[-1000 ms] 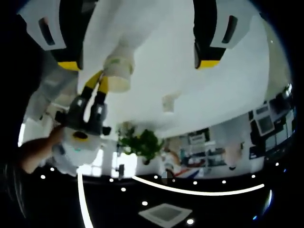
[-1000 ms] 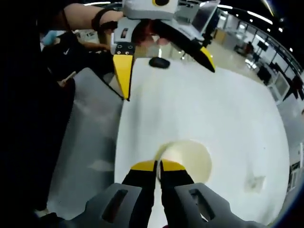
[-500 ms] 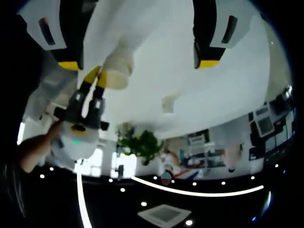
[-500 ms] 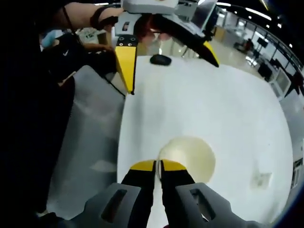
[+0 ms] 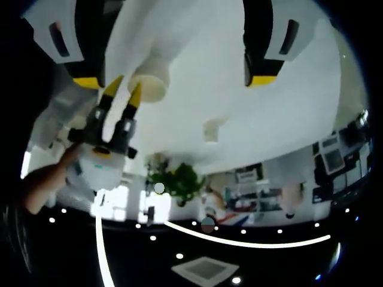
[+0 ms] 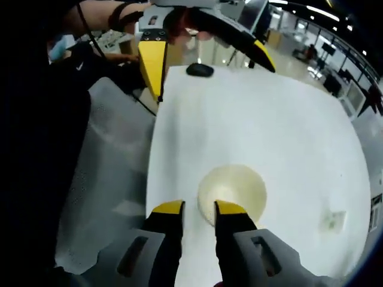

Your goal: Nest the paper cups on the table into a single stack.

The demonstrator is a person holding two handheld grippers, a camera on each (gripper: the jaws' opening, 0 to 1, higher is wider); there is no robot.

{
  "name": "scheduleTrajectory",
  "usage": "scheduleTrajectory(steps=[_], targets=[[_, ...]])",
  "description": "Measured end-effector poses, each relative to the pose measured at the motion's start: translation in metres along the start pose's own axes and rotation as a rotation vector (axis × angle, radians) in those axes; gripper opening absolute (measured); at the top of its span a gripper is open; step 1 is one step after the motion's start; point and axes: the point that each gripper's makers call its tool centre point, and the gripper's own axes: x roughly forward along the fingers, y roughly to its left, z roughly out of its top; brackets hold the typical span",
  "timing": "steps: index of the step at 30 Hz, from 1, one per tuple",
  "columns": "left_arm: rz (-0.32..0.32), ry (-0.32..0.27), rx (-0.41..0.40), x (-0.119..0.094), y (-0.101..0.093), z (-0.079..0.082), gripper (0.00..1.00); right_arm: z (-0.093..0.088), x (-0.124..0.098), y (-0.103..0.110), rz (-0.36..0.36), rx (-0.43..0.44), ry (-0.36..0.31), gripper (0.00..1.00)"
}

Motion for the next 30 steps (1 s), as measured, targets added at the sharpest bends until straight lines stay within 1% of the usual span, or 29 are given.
scheduleTrajectory(steps=[3, 6, 9, 11, 13, 14, 15, 18, 20, 22, 26, 30], targets=[[-0.001, 0.001, -0.001, 0.000, -0.001, 0.000, 0.95, -0.001, 0.000, 0.001, 0.004, 0.015, -0.007, 0.19], [-0.004, 0.001, -0.007, 0.000, -0.001, 0.000, 0.95, 0.000, -0.002, 0.000, -0.007, 0.036, -0.027, 0.23], [-0.003, 0.005, -0.006, 0.000, -0.001, -0.001, 0.95, 0.000, -0.005, 0.001, -0.006, 0.054, -0.039, 0.24], [-0.002, 0.007, -0.011, -0.001, 0.000, -0.002, 0.95, 0.000, -0.008, 0.001, -0.011, 0.072, -0.059, 0.26], [-0.001, 0.008, -0.013, -0.001, -0.001, -0.002, 0.96, 0.003, -0.012, 0.003, -0.013, 0.069, -0.089, 0.29], [0.002, 0.004, -0.017, -0.001, 0.000, -0.001, 0.96, 0.002, -0.013, 0.004, -0.017, 0.073, -0.092, 0.31], [0.002, -0.005, -0.024, -0.001, -0.001, 0.001, 0.97, 0.003, -0.015, 0.005, -0.020, 0.070, -0.109, 0.33], [0.014, -0.029, -0.050, -0.002, 0.003, 0.004, 0.96, 0.006, -0.020, 0.009, -0.014, 0.091, -0.152, 0.36], [0.019, -0.034, -0.057, -0.002, 0.005, 0.006, 0.96, 0.008, -0.022, 0.011, -0.016, 0.105, -0.177, 0.37], [0.023, -0.045, -0.069, -0.003, 0.007, 0.008, 0.96, 0.006, -0.023, 0.011, -0.021, 0.119, -0.178, 0.39], [0.026, -0.038, -0.066, -0.003, 0.009, 0.007, 0.95, 0.007, -0.024, 0.009, -0.040, 0.133, -0.200, 0.47], [0.025, -0.025, -0.061, -0.004, 0.009, 0.005, 0.95, 0.010, -0.028, 0.008, -0.058, 0.148, -0.228, 0.59]])
